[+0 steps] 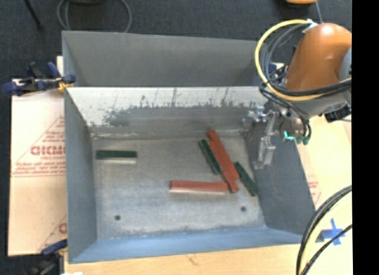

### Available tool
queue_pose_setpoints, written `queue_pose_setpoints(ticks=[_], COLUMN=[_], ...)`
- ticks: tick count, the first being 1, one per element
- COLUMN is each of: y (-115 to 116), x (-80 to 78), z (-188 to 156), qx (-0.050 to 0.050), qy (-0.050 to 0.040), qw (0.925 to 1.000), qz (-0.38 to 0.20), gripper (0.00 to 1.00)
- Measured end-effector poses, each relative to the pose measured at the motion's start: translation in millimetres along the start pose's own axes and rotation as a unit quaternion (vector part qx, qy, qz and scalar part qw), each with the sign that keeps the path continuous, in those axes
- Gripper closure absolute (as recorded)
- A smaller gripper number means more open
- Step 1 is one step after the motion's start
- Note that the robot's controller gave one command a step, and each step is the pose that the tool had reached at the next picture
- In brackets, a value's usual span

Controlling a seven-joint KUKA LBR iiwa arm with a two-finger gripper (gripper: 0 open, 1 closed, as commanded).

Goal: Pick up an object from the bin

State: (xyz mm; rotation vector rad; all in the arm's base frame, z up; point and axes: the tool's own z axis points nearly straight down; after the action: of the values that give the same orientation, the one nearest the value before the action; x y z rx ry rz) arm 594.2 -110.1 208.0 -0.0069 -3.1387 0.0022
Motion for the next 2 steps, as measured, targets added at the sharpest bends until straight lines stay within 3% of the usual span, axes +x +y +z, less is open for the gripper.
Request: queue_pose_setpoints(ticks=[1,2], y=[11.4,-24.0], x=[63.6,94.9], z=[136.4,22.7], qx=[0.001,0.002], qy=[-0.0053,-0.0061], qw=[0.9973,0.9982], qz=[-0.073,-0.060], gripper=[0.00,0.00])
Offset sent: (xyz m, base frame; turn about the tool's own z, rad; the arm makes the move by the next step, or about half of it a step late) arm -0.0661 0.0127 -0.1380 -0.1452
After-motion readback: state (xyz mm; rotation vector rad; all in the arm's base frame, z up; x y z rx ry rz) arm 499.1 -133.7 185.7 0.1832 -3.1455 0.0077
